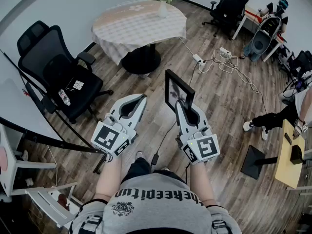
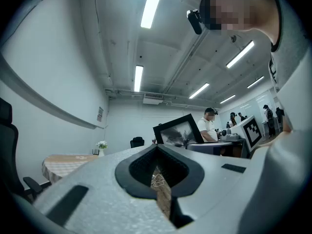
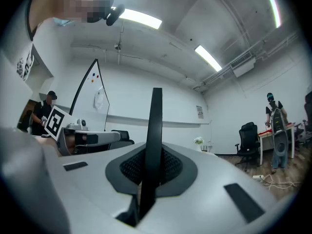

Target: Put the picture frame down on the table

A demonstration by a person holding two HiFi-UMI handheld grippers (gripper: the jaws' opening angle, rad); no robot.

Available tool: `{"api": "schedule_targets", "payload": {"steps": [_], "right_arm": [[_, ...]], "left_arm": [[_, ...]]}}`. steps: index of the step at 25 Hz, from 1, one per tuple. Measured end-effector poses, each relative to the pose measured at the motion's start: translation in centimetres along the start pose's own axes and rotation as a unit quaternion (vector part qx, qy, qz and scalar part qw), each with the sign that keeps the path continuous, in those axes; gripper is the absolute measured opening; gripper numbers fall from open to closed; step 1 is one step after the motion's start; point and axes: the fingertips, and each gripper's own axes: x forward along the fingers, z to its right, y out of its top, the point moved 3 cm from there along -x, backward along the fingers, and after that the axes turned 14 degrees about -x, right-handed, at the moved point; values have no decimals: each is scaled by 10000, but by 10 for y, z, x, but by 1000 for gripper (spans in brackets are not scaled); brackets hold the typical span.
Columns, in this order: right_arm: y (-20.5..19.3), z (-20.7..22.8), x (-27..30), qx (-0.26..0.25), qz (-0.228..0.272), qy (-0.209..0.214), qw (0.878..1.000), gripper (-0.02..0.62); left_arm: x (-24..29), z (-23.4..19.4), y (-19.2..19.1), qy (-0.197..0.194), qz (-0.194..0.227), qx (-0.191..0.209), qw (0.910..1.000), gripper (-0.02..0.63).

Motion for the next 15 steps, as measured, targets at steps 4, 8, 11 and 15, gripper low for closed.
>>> {"api": "schedule_targets", "payload": {"steps": [4, 8, 11, 15], "right_arm": [[-2, 1, 0, 7, 0, -7, 10000, 21], [-2, -3, 7, -9, 9, -11, 10000, 21], [-4, -6, 16, -23, -2, -13, 10000, 21], [-6, -10, 33, -45, -29, -21, 10000, 21]], "left_arm": [[1, -2, -2, 21, -15, -13, 10000, 15], [-1, -9, -1, 5, -4, -7, 10000, 15], [-1, -18, 0, -5, 9, -13, 10000, 15], [0, -37, 3, -12, 10, -36, 10000, 15]]}}
